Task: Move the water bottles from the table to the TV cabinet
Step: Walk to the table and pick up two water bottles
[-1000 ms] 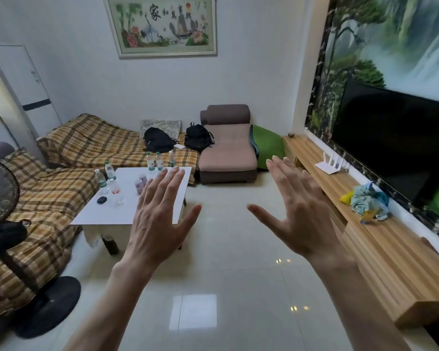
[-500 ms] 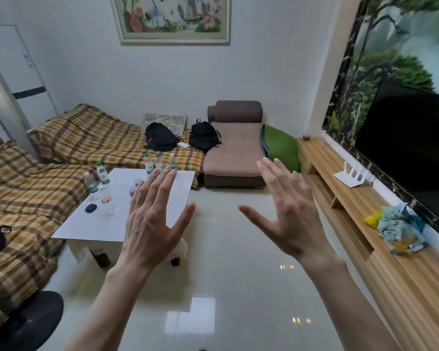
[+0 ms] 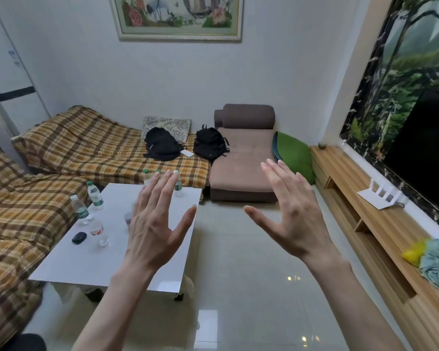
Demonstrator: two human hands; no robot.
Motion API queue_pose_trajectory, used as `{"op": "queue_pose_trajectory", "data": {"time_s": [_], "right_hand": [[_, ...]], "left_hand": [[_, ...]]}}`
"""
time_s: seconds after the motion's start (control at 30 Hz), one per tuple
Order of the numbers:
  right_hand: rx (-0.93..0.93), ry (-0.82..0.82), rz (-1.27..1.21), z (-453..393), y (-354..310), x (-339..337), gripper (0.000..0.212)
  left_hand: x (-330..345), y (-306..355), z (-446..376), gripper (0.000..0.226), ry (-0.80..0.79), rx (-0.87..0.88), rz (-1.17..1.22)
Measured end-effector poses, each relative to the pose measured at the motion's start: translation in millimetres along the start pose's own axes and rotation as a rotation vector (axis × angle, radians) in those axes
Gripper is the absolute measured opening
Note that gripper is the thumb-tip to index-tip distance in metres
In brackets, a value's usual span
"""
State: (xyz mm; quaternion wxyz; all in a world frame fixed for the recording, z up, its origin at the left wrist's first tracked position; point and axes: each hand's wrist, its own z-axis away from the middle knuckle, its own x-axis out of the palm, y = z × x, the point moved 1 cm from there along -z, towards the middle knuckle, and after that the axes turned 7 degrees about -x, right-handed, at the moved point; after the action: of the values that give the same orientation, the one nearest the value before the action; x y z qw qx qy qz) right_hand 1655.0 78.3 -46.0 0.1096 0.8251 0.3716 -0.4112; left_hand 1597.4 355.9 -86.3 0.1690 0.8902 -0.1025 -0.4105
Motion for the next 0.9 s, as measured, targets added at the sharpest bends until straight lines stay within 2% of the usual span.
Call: {"op": "queue_pose_trajectory", "data": {"time_s": [0.37, 0.57, 0.9], "right_hand": [[-0.016, 0.015, -0.021, -102, 97, 100, 0.083], [-0.03, 0.013, -0.041, -166, 179, 147, 0.081], [-0.073, -0.032, -0.11, -295, 324, 217, 0.082]], "left_hand": [[101, -35, -112, 0.075, -0.002, 0.01, -0.018], [166, -47, -195, 0.075, -0.001, 0.015, -0.071], [258, -74, -341, 0.072, 0.045, -0.089, -0.187]]}}
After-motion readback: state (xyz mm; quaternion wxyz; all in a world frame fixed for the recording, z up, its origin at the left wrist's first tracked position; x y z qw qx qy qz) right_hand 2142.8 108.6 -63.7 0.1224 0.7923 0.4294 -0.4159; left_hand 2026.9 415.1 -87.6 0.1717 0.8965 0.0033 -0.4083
